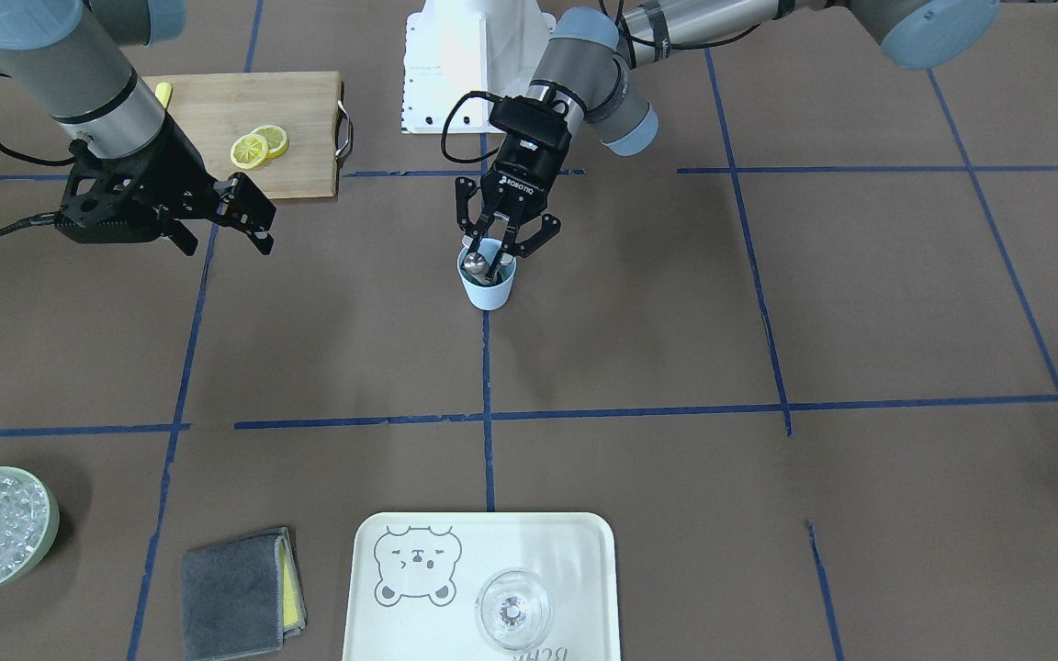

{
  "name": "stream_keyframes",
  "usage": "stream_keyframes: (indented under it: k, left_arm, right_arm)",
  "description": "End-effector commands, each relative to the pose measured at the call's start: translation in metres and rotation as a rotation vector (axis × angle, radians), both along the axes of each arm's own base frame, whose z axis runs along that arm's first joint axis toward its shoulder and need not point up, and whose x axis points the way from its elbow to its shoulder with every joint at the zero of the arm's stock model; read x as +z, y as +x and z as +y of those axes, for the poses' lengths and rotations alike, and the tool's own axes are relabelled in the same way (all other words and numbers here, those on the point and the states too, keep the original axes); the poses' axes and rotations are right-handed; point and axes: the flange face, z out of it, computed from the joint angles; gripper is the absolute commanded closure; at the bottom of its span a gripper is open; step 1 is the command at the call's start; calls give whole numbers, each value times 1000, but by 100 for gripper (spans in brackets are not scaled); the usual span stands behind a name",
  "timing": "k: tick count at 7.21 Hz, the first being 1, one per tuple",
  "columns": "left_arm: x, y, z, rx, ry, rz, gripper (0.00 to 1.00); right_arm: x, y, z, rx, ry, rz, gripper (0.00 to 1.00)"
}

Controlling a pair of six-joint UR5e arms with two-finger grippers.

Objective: Squeeze lemon into cup
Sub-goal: 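Press the muddler down into the cup onto the lemon slice, then lift the muddler up out of the blue cup with the left gripper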

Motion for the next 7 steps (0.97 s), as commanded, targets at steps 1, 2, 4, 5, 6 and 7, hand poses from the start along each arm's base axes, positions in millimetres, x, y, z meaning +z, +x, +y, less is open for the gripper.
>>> stream_keyframes:
  k: [1,2,4,5,6,7]
  left_arm:
    - [-17,-12,2,-2,12,36,100]
    - [-31,-24,3,-11,55,15,100]
    - [-67,-64,-2,-37,97,76,100]
    - [-83,-96,-23,-83,109,112,100]
    - [-92,-121,-52,-136,118,125,100]
    - [-84,-120,-71,-66,108,38,100]
  right_arm:
    - [-1,0,1,0,2,-2,0]
    - [-3,2,1,1,5,-5,0]
    - [-4,3,0,3,5,-5,0]
    - [-2,4,0,4,4,-4,0]
    - [0,6,1,6,0,-2,0]
    - [4,6,2,6,-5,4,0]
